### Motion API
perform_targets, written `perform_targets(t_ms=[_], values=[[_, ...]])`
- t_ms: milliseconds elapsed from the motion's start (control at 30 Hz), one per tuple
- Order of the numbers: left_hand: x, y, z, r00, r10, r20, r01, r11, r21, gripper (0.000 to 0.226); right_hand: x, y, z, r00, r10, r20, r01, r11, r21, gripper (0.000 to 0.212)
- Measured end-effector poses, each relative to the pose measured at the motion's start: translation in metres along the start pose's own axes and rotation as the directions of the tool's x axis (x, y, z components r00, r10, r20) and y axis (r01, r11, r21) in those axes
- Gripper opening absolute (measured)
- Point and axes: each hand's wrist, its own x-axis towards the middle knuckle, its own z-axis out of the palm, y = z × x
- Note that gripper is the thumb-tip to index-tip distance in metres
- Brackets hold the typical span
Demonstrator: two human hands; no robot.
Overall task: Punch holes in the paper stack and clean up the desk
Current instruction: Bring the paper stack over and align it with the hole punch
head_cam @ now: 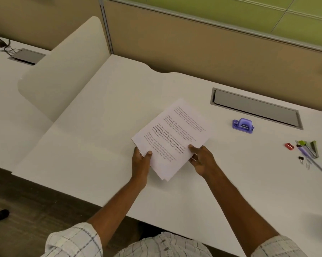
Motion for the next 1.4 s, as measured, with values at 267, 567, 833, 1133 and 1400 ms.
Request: perform_targets(t_ms=[267, 567, 833, 1133, 1400], values=[[0.012, 0.005, -0.013, 0.97, -0.116, 0.213, 0.065, 0.971, 0.231, 0.049, 0.004, -0.053, -0.075, 0.998, -0.065, -0.001, 0.065, 0.997, 0.031, 0.017], [0.009, 0.013, 0.025, 0.884, -0.221, 0.412, 0.036, 0.911, 0.411, 0.045, -0.007, -0.086, -0.151, 0.998, -0.016, 0.055, 0.038, 0.905, -0.425, 0.04], [-0.001, 0.005, 0.102, 0.856, -0.255, 0.45, 0.007, 0.876, 0.482, 0.047, -0.007, -0.114, -0.22, 0.996, 0.036, 0.086, 0.012, 0.868, -0.496, 0.033], [-0.023, -0.026, 0.185, 0.873, -0.357, 0.332, 0.178, 0.868, 0.463, 0.033, 0.017, -0.147, -0.295, 0.995, 0.023, 0.102, 0.027, 0.887, -0.461, 0.027], [-0.024, -0.032, 0.225, 0.876, -0.415, 0.243, 0.246, 0.821, 0.515, 0.032, 0.04, -0.157, -0.32, 0.996, 0.042, 0.079, 0.0, 0.885, -0.467, 0.019]])
